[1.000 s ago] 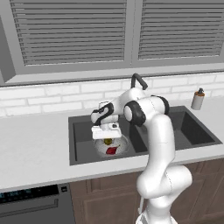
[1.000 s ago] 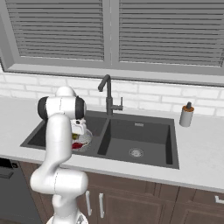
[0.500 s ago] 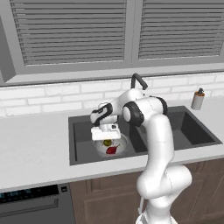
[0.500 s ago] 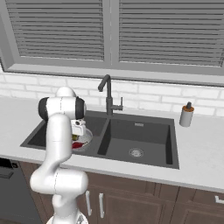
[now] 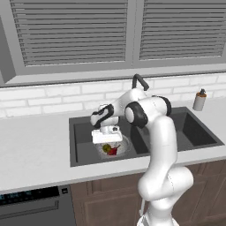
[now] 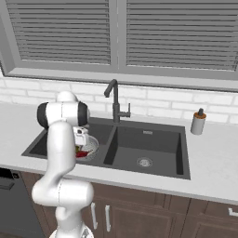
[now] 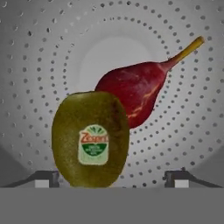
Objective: Put the colander in the sink, put the pear, kiwi in the colander, and turn on the sink faucet and pour water over the colander.
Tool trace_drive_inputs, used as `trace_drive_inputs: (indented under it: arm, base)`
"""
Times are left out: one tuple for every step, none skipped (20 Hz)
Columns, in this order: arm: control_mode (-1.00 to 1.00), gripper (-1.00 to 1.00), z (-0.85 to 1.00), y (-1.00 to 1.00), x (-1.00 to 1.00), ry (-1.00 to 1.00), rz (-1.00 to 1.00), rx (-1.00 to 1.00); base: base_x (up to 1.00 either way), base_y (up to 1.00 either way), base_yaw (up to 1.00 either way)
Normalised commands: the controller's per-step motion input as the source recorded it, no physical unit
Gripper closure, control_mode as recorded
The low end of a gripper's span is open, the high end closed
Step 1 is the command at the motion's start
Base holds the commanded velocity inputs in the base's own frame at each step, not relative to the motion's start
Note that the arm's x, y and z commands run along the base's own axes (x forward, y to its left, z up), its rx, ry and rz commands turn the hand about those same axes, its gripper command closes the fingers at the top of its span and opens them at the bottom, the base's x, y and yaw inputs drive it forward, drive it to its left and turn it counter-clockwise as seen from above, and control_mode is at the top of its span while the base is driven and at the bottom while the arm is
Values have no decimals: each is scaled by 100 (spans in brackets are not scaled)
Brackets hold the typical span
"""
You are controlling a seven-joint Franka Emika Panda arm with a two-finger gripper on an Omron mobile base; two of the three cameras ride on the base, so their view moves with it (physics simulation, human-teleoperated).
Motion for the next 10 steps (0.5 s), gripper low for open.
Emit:
trace_drive_inputs:
  arm:
    - [-100, -100, 31, -3, -42, 0, 0, 0]
    - [-100, -100, 35, -1, -42, 0, 0, 0]
    - [-100, -100, 45, -5, -41, 0, 0, 0]
    - [-100, -100, 46, -3, -38, -4, -1, 0]
    - [-100, -100, 45, -5, -32, -11, -1, 0]
    - [-100, -100, 46, -8, -33, -11, 0, 0]
    - [-100, -100, 55, -14, -32, -8, 0, 0]
    - [-100, -100, 60, -12, -37, -7, -1, 0]
    - [-100, -100, 66, -17, -40, -7, 0, 0]
    - [-100, -100, 69, -19, -43, -10, 0, 0]
  base:
    - [0, 0, 0]
    - [0, 0, 0]
    - [0, 0, 0]
    - [0, 0, 0]
    - [0, 0, 0]
    - [0, 0, 0]
    - [0, 0, 0]
    - [0, 0, 0]
    - [0, 0, 0]
    - [0, 0, 0]
